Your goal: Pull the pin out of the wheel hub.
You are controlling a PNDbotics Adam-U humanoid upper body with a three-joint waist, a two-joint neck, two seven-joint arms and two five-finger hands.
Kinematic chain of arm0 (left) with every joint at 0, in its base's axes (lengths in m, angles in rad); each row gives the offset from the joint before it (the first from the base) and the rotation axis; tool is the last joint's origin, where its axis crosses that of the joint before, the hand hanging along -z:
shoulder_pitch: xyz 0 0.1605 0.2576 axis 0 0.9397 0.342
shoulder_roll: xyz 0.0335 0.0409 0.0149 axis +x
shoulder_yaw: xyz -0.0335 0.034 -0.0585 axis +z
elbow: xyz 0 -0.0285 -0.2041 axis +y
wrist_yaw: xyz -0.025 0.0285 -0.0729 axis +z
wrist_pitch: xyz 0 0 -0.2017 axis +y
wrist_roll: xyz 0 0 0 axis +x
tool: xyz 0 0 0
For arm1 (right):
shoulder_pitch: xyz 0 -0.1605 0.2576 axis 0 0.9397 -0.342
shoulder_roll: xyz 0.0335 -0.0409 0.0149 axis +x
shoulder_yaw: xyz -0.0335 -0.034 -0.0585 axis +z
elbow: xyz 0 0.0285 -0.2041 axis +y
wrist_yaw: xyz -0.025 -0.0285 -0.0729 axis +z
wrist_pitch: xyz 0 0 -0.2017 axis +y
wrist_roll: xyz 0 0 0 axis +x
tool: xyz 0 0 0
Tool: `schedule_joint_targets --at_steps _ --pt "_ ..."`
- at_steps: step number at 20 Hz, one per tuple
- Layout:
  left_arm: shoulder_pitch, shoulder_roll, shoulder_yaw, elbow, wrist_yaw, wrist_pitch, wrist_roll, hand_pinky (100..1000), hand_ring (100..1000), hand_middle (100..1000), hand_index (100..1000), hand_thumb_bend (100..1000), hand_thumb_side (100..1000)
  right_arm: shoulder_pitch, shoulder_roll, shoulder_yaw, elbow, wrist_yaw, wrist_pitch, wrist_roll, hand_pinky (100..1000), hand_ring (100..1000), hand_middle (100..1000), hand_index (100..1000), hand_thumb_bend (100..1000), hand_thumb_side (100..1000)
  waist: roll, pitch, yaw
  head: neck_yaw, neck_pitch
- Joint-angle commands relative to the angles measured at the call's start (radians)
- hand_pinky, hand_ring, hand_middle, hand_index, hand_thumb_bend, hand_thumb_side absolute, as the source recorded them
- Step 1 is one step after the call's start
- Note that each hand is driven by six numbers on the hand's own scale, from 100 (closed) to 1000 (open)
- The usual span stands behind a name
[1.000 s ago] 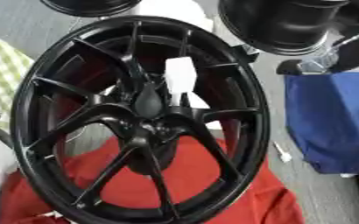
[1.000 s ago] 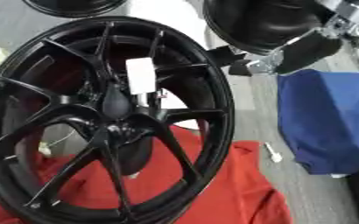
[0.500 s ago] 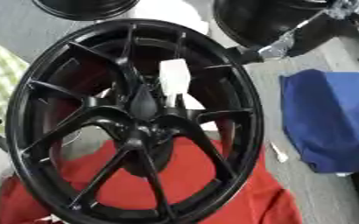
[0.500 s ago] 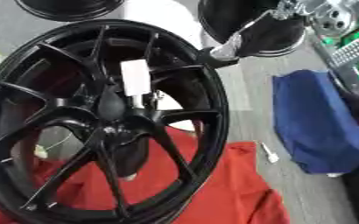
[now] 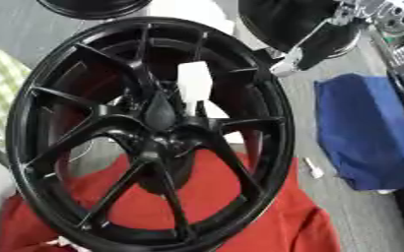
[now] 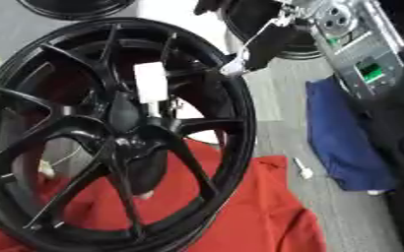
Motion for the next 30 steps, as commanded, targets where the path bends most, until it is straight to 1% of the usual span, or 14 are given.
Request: schedule_joint_targets --at_steps 1,4,6,10,11,14,17,19,22,23,24,30 --pt "-0.016 0.006 -0.004 -0.008 0.006 -0.001 -0.005 670 523 481 746 100 917 -0.008 -0.006 -0.005 -0.027 -0.049 0.046 -0.008 707 848 762 826 709 245 0.005 -0.029 0.001 -0.008 0.002" --pt "-0.019 0.004 -0.005 -0.007 0.007 -0.001 -0.007 670 520 482 746 100 918 -0.009 -0.018 0.005 -0.043 -0.091 0.097 -0.051 716 849 768 829 711 247 0.004 -0.029 0.006 -0.015 0.006" --pt "-0.022 0.002 -0.007 -0.007 0.007 -0.001 -0.009 669 520 481 745 100 919 -0.009 -0.019 0.021 -0.057 -0.094 0.13 -0.068 721 849 769 826 707 245 0.003 -0.028 0.011 -0.02 0.009" --pt "-0.029 -0.004 -0.013 -0.006 0.007 0.0 -0.012 668 520 480 744 100 921 -0.006 -0.01 0.044 -0.087 -0.064 0.197 -0.088 721 829 749 807 694 246 -0.002 -0.027 0.022 -0.022 0.017" --pt "-0.031 -0.006 -0.015 -0.006 0.007 0.0 -0.013 668 520 480 745 100 923 -0.007 -0.01 0.047 -0.092 -0.05 0.214 -0.097 721 815 736 791 682 240 -0.004 -0.027 0.025 -0.023 0.02" --pt "-0.036 -0.012 -0.019 -0.005 0.008 0.0 -0.015 668 520 480 745 100 926 -0.008 -0.008 0.062 -0.109 -0.003 0.259 -0.117 724 805 727 782 677 232 -0.009 -0.026 0.034 -0.03 0.028" --pt "-0.039 -0.015 -0.022 -0.003 0.008 0.0 -0.017 669 520 480 744 100 926 -0.005 -0.001 0.076 -0.125 0.041 0.273 -0.101 722 798 721 775 668 231 -0.011 -0.026 0.04 -0.033 0.03" --pt "-0.04 -0.017 -0.022 -0.002 0.008 0.0 -0.018 668 520 480 744 100 927 -0.005 0.0 0.082 -0.129 0.055 0.279 -0.084 718 796 717 772 664 232 -0.012 -0.027 0.042 -0.035 0.031" --pt "-0.043 -0.019 -0.024 -0.001 0.009 0.0 -0.02 668 520 480 745 100 928 -0.008 0.003 0.088 -0.134 0.056 0.296 -0.065 716 795 715 771 658 232 -0.013 -0.027 0.046 -0.041 0.03" --pt "-0.044 -0.021 -0.025 -0.001 0.009 0.0 -0.02 668 520 480 745 100 928 -0.008 0.003 0.09 -0.134 0.058 0.303 -0.062 716 793 713 769 681 225 -0.014 -0.027 0.048 -0.043 0.029" --pt "-0.046 -0.022 -0.026 0.0 0.009 0.0 -0.021 668 520 480 744 100 928 -0.009 0.004 0.093 -0.134 0.061 0.307 -0.059 715 793 713 769 655 229 -0.015 -0.026 0.05 -0.045 0.029" --pt "-0.051 -0.025 -0.029 0.001 0.009 0.0 -0.022 668 520 480 744 100 930 -0.01 0.005 0.103 -0.139 0.063 0.316 -0.045 716 789 707 765 648 219 -0.02 -0.024 0.056 -0.042 0.027"
